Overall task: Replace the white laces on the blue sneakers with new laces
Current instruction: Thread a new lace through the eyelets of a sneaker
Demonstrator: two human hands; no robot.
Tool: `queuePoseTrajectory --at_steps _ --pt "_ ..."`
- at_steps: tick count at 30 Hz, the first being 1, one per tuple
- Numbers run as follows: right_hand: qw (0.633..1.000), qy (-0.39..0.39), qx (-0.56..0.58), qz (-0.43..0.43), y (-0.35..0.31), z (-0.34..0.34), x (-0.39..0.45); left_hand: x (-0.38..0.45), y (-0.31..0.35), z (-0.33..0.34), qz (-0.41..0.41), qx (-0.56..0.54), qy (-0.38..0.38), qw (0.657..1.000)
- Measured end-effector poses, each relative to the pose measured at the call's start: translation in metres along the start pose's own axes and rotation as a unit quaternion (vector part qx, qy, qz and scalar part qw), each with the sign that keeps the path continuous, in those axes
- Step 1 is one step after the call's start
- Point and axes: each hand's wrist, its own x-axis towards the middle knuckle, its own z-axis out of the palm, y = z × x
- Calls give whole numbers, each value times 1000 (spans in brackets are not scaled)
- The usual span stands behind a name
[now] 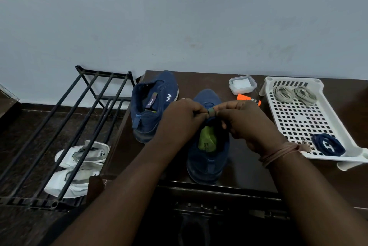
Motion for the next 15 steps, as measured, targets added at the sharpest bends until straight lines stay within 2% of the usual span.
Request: queuePoseTrajectory --at_steps 3,5,9,12,13,15 --pt "999 -15 -46 -11 2 -1 0 -2 1 3 -40 -88 -18 995" --pt "997 2 -71 -16 3 -2 2 -2 2 3 -58 -131 -37 989" --pt "998 16 -65 -3 2 -6 1 2 0 0 -93 -143 -31 985" --pt "989 51 136 19 -6 -13 3 3 -7 -7 -138 -172 -5 975" --pt "970 51 235 31 -10 -17 4 4 -10 -9 -148 -192 -4 970" --pt "908 37 414 51 -17 -23 2 4 -14 -15 -163 -206 -18 965"
